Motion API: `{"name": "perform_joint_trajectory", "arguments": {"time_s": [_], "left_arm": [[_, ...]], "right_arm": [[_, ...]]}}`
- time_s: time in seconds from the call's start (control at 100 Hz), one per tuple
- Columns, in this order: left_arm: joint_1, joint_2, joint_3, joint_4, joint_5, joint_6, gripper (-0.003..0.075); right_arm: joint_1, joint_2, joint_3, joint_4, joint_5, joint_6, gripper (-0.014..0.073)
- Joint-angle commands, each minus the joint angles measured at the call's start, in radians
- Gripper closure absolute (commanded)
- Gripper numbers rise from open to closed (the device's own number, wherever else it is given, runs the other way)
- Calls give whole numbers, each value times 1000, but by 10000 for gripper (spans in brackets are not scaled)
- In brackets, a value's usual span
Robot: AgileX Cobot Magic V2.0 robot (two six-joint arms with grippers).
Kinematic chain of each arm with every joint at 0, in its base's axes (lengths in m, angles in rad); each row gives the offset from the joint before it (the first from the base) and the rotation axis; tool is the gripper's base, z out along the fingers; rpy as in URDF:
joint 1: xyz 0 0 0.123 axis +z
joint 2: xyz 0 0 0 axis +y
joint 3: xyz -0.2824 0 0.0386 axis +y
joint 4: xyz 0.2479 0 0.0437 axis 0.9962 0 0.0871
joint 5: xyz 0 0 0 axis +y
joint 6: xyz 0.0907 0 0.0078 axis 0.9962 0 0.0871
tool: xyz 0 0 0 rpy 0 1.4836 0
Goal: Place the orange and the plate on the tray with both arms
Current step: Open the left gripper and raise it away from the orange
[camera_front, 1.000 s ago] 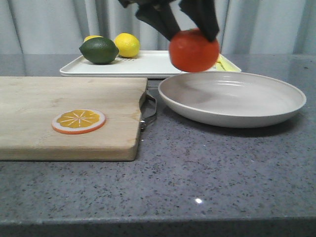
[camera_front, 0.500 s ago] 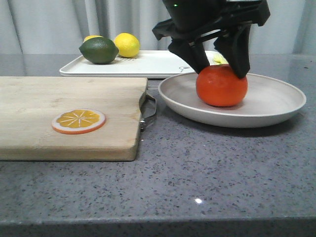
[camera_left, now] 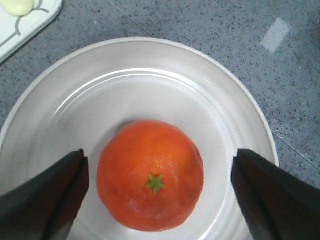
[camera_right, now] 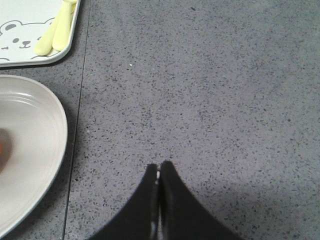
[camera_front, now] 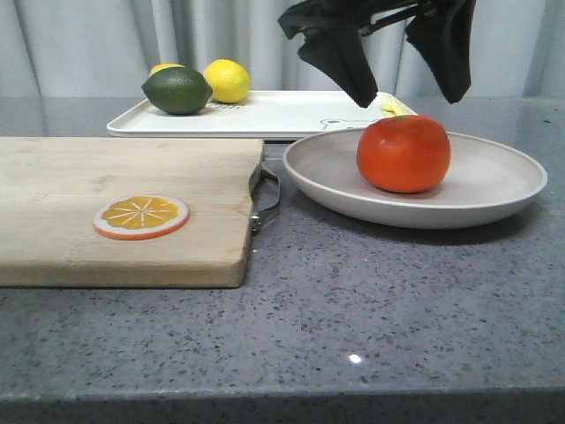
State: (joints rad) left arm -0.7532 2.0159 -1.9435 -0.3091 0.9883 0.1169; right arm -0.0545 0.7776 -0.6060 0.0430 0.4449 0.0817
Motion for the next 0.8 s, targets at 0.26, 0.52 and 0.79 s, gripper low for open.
{"name": "perform_joint_trajectory", "arguments": {"time_s": [0.26,0.52,0.79], "left_arm": [[71,-200,10,-26,-17,3,624],[166,-410,234,-26,-89,6,738],[252,-754,631,-3,-298,6,739]], "right_arm": [[-4,-1,-36,-3,-53,-8,659],[7,-1,-36,1,-56,-8,659],[76,22,-36,3,-34,-8,659]]}}
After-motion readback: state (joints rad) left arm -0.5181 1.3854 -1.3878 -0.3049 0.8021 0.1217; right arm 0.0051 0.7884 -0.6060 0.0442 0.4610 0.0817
